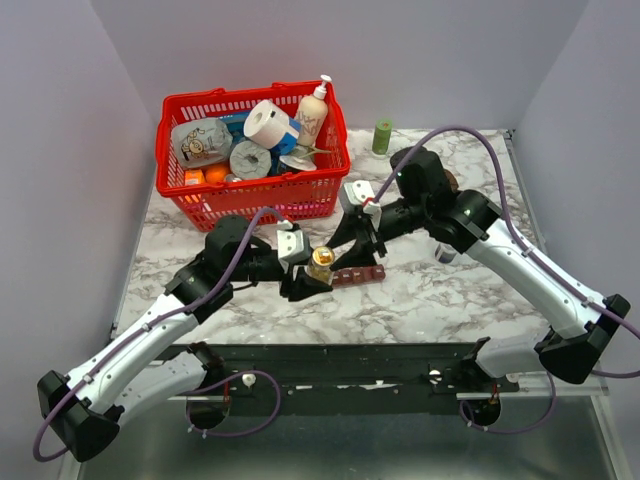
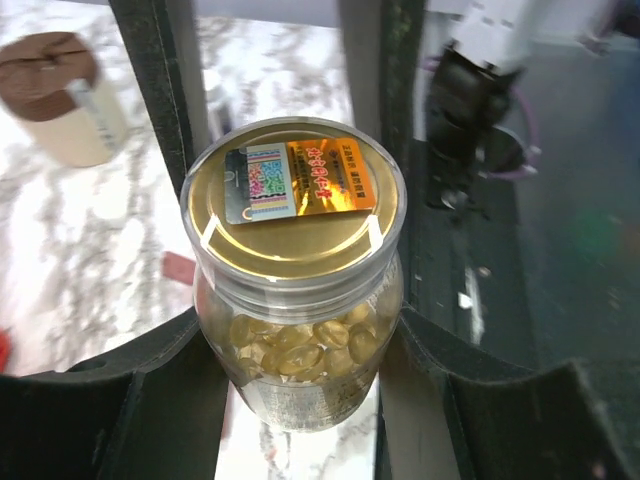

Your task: Sort the pills into containers

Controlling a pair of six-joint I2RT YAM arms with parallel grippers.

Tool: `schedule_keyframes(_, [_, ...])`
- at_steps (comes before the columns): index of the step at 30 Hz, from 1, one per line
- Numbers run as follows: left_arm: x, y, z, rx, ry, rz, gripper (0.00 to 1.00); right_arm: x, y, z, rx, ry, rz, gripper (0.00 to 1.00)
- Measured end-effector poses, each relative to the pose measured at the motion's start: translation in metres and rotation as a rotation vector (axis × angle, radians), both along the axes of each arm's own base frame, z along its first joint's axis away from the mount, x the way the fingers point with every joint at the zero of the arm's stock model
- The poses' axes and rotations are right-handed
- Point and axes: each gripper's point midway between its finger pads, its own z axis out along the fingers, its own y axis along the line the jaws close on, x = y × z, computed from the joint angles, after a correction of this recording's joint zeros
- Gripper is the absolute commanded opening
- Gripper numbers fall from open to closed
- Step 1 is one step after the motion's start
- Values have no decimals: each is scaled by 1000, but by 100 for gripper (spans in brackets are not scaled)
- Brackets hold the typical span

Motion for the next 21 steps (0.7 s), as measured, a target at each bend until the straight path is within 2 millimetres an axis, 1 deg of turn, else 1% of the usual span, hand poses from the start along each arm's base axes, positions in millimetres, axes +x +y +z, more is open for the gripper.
schedule_keyframes(4, [-25, -2, -5, 7, 34, -143, 0, -21, -8, -6, 11, -20, 136, 29])
schedule_keyframes(7, [-33, -3, -8, 8, 56, -198, 0, -26, -11, -9, 13, -23, 171, 36])
schedule_keyframes(8, [-35, -3, -10, 11, 65, -209, 0, -27, -12, -11, 10, -22, 174, 44])
schedule_keyframes(11, [-36, -4, -12, 16, 77, -217, 0, -27, -13, -13, 0, -8, 170, 63])
schedule_keyframes(12, [-35, -4, -12, 17, 76, -213, 0, -27, -13, -13, -2, 1, 166, 75])
schedule_keyframes(14, [-31, -4, -14, 25, 75, -187, 0, -29, -13, -11, -7, 25, 155, 81])
schedule_keyframes(16, [-23, -3, -17, 39, 72, -138, 0, -28, -13, -6, -1, 39, 132, 84])
schedule_keyframes(19, [-8, -2, -17, 46, 52, -53, 0, -24, -12, 4, 6, 64, 67, 84])
schedule_keyframes(21, [1, -2, -12, 35, 38, 0, 0, -18, -11, 8, 13, 77, 16, 86])
